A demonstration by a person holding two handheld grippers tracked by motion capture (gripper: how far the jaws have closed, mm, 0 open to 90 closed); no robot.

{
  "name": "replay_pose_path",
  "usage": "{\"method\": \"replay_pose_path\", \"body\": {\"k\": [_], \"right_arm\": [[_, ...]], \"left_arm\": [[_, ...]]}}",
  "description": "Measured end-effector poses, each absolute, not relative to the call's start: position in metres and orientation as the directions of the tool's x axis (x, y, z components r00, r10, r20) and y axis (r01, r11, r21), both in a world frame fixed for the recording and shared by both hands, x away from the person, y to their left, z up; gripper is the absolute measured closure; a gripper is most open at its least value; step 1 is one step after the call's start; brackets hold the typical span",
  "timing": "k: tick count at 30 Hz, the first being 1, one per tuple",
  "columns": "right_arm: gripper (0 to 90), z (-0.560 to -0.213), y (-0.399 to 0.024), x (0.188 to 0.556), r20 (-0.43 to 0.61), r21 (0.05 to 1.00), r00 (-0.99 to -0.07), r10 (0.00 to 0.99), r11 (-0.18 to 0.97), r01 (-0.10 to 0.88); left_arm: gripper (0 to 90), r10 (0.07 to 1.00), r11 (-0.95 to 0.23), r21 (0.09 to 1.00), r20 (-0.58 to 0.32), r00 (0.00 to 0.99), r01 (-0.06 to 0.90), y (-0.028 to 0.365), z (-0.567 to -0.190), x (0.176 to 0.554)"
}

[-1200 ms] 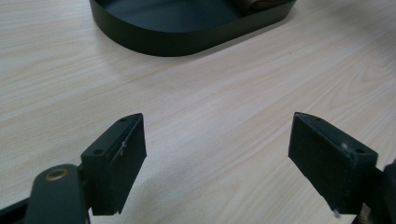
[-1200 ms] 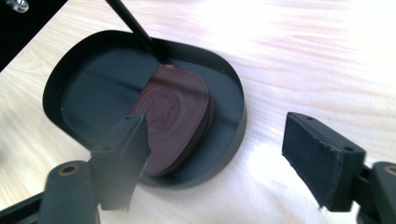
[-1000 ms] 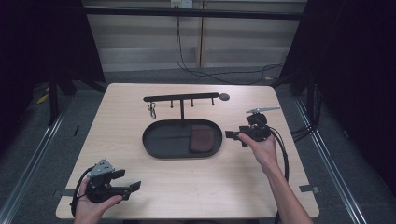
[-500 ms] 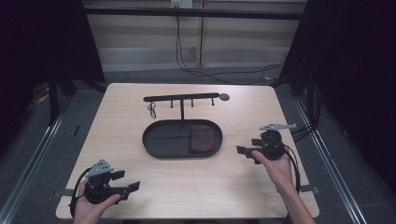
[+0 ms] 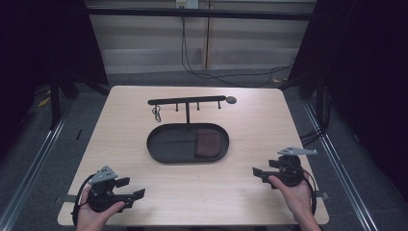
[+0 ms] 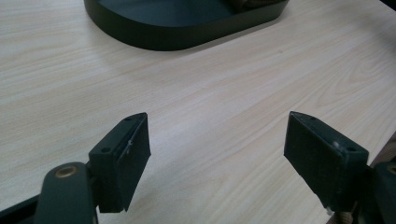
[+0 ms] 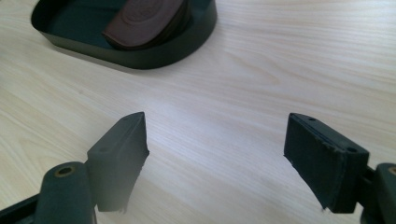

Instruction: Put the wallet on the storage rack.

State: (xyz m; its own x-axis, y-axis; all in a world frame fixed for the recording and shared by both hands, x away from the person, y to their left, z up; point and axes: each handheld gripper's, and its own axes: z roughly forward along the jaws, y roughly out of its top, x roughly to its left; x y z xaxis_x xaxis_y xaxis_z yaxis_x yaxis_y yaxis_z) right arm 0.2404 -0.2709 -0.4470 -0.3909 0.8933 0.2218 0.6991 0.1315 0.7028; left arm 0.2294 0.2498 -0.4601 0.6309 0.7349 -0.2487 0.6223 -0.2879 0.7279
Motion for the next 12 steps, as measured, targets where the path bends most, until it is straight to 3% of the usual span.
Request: {"method": "replay_pose_path", "body": {"k": [12], "right_arm": [[19.9, -0.474, -0.29, 0.231, 0.179, 0.671, -0.333, 0.926, 0.132, 0.73]], "left_arm": [[22.5, 0.731, -0.287, 0.73, -0.252, 0.634, 0.621, 0.251, -0.46, 0.232]]}}
